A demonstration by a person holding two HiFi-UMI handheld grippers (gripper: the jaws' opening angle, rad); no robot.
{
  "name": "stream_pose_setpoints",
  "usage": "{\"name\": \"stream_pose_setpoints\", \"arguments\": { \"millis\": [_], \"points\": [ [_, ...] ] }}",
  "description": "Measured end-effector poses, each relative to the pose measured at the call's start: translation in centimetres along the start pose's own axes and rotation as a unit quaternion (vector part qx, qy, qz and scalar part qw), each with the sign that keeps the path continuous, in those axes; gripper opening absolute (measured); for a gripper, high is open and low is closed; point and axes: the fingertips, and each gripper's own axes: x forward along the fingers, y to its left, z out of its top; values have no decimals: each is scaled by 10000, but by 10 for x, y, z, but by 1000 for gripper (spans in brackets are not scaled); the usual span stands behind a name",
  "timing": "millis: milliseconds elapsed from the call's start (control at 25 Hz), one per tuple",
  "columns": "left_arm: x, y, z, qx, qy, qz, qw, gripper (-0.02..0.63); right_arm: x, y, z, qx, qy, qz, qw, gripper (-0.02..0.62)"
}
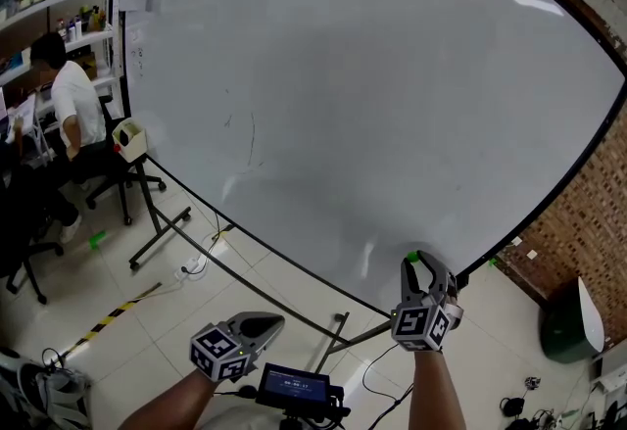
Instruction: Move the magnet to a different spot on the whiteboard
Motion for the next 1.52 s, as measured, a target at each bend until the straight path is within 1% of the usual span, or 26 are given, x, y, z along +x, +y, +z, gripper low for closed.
{"name": "stream_pose_setpoints", "arguments": {
  "millis": [640, 920, 1080, 1240, 1400, 1520],
  "points": [
    [-6, 0, -2, 53, 32, 16, 10000, 31, 1, -28, -12, -219, 419, -452, 9979, 153],
    [-2, 6, -1, 28, 63, 20, 10000, 31, 8, -35, -8, -77, 472, -599, 9971, 153],
    [-6, 9, -2, -25, 66, 56, 10000, 31, 8, -35, -7, -83, 483, -659, 9966, 153],
    [-7, 4, 7, -25, 12, 13, 10000, 31, 8, -34, -8, -191, 503, -735, 9958, 153],
    [-5, 10, 1, 0, 45, 30, 10000, 31, 9, -34, -9, -272, 527, -867, 9945, 153],
    [-6, 13, 2, -20, 37, 38, 10000, 31, 12, -31, -9, -315, 498, -822, 9949, 153]
  ]
}}
